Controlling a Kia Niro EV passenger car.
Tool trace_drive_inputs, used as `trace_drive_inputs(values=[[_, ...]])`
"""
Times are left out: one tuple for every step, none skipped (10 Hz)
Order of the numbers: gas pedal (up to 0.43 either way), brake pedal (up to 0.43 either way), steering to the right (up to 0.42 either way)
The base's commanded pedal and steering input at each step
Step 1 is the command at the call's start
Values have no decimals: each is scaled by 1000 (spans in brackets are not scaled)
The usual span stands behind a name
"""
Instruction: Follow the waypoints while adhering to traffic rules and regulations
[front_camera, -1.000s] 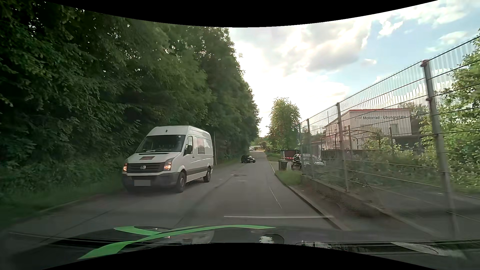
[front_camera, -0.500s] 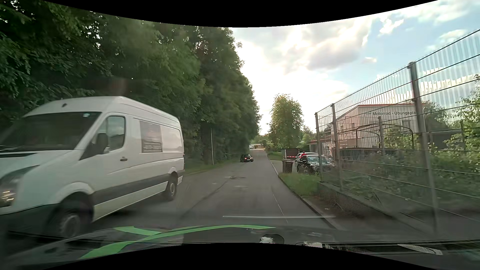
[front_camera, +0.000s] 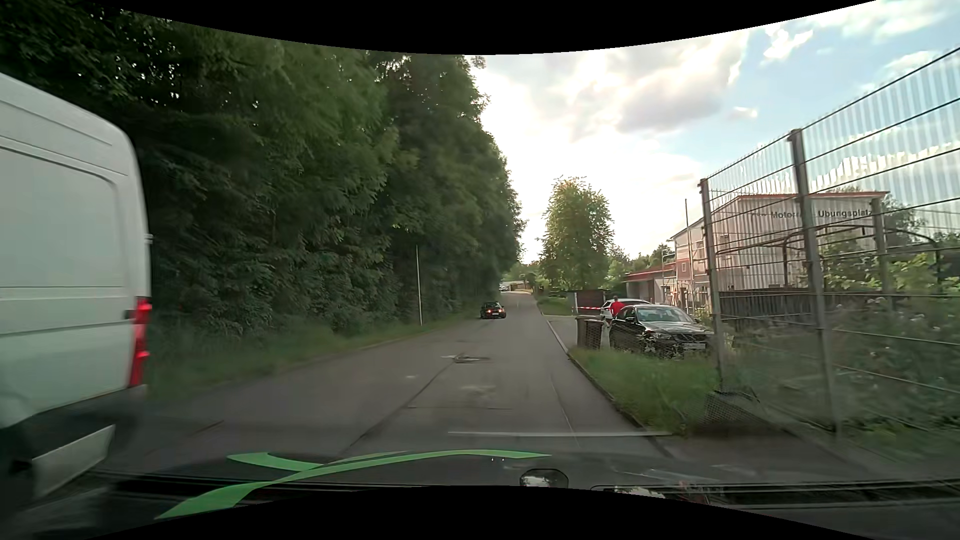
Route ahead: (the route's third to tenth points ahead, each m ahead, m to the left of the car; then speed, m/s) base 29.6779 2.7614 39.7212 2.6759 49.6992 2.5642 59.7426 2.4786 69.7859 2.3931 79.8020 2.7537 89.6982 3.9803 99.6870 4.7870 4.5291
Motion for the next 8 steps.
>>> trace_drive_inputs(values=[[67,0,-8],[87,0,-8],[87,0,-6],[87,0,-5],[79,0,-5],[79,0,-5],[79,0,-5],[79,0,-5]])
